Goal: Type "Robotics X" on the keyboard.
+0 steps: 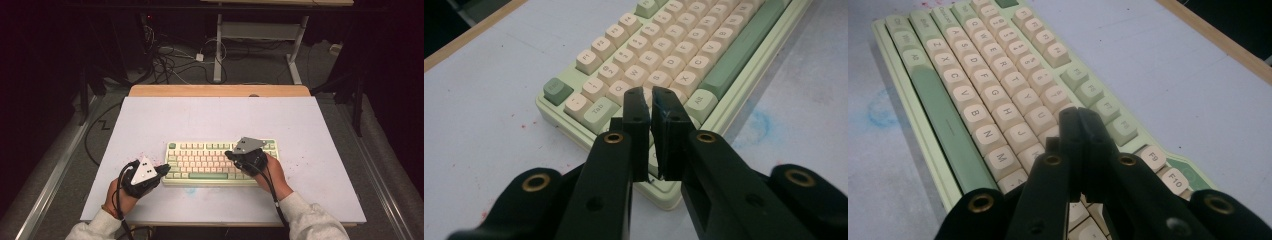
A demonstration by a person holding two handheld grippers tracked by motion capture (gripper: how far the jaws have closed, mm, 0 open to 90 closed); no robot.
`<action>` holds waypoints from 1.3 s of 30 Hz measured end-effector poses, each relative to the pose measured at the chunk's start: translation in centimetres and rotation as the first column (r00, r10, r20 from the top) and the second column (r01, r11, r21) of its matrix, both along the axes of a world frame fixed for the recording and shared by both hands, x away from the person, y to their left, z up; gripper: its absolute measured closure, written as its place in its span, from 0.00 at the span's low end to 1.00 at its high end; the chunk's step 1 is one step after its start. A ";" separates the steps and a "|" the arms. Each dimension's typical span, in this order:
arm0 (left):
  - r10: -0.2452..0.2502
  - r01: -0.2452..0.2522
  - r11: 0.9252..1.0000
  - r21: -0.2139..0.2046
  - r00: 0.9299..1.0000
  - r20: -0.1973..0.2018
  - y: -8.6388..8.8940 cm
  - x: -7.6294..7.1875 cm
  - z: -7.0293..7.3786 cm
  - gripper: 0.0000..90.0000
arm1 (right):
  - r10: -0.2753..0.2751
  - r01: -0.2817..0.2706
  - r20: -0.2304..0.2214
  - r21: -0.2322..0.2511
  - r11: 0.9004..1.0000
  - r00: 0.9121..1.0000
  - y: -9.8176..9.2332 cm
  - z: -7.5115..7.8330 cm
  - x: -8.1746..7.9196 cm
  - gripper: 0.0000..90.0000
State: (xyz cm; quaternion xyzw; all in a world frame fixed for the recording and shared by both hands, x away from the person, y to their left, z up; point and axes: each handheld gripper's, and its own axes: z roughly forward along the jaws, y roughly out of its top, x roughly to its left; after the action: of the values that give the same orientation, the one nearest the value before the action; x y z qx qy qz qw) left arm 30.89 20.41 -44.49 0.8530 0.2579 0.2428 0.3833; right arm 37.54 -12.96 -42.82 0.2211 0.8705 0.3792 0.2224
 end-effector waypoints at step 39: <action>-0.098 0.099 0.995 0.013 0.993 -0.070 -4.2 1.8 1.7 0.93 | -0.023 0.019 0.063 0.064 0.998 0.998 -5.2 2.1 -3.9 1.00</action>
State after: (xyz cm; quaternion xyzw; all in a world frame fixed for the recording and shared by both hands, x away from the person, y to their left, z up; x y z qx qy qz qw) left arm 32.69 16.21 -42.79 0.8756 0.2268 0.1962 0.3787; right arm 33.66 -18.13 -40.76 0.2251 0.8483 0.4109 0.2469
